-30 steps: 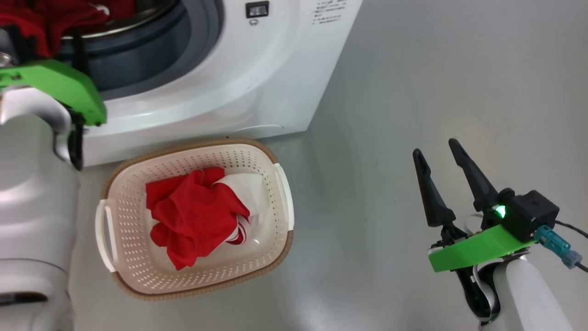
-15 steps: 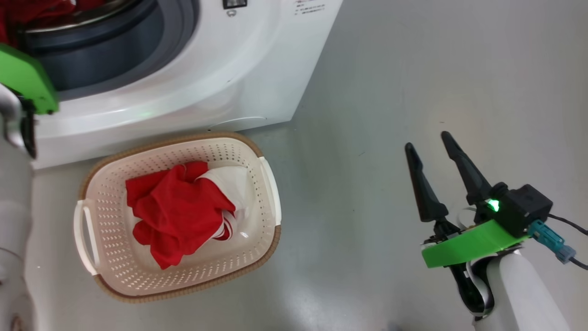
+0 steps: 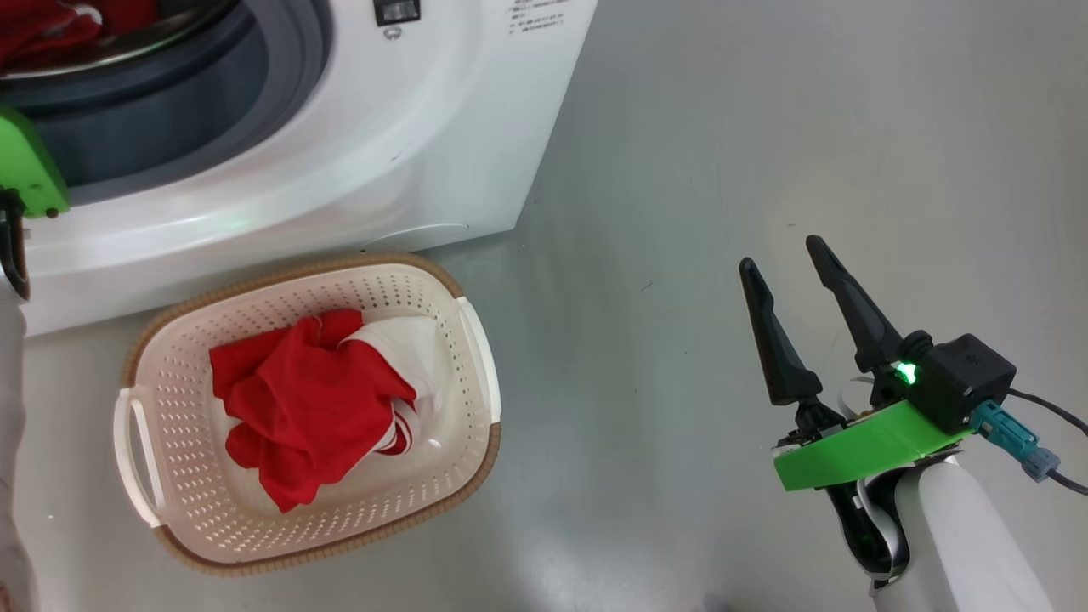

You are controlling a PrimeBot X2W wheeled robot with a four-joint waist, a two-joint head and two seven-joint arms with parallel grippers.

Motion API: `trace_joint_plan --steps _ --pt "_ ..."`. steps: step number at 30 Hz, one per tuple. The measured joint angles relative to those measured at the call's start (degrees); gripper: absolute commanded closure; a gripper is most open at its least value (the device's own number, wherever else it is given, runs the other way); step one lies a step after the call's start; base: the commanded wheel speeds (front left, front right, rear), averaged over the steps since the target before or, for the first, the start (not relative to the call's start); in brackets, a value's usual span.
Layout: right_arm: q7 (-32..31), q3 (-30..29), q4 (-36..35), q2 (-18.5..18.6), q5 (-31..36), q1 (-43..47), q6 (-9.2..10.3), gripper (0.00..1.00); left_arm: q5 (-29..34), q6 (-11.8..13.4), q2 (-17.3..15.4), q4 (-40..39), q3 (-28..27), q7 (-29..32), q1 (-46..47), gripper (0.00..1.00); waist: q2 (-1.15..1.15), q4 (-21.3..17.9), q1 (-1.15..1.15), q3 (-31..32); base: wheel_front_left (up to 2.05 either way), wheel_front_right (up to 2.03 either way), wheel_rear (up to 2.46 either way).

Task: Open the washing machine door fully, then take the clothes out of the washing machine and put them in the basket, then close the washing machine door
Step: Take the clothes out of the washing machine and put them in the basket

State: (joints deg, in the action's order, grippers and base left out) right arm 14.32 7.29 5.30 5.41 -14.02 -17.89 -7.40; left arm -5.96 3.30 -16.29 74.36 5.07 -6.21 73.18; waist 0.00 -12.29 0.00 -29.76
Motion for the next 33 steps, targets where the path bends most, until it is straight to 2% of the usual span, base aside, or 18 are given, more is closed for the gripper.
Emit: trace_joint_plan --steps 2,9,18,25,33 --pt "0.00 0.01 0.04 0.02 0.00 0.04 0.00 0.00 -0.29 0.00 0.00 0.12 0.09 -0.41 -0.02 1.00 0.00 -0.12 0.00 0.31 0.00 0.00 0.00" --pt "0.00 -0.36 0.21 0.11 0.00 0.25 0.00 0.00 -1.01 -0.67 0.65 0.31 0.40 -3.25 -0.15 1.00 0.00 0.48 0.00 1.41 0.00 0.00 0.00" --pt "0.00 -0.87 0.46 0.55 0.01 2.40 0.00 0.00 -3.01 -4.72 3.99 -2.36 0.69 -7.98 -5.27 1.00 0.00 2.30 0.00 5.02 0.00 0.00 0.00" --pt "0.00 -1.81 0.54 1.48 0.01 4.38 0.00 0.00 -4.50 -6.08 6.62 -17.72 -0.59 -8.09 -14.38 1.00 0.00 4.85 0.00 7.66 0.00 0.00 0.00" --pt "0.00 -2.45 0.65 2.22 0.01 6.60 0.00 0.00 -4.91 -6.20 9.06 -35.80 -3.25 -8.10 -27.16 1.00 0.00 7.47 0.00 10.94 0.00 0.00 0.00"
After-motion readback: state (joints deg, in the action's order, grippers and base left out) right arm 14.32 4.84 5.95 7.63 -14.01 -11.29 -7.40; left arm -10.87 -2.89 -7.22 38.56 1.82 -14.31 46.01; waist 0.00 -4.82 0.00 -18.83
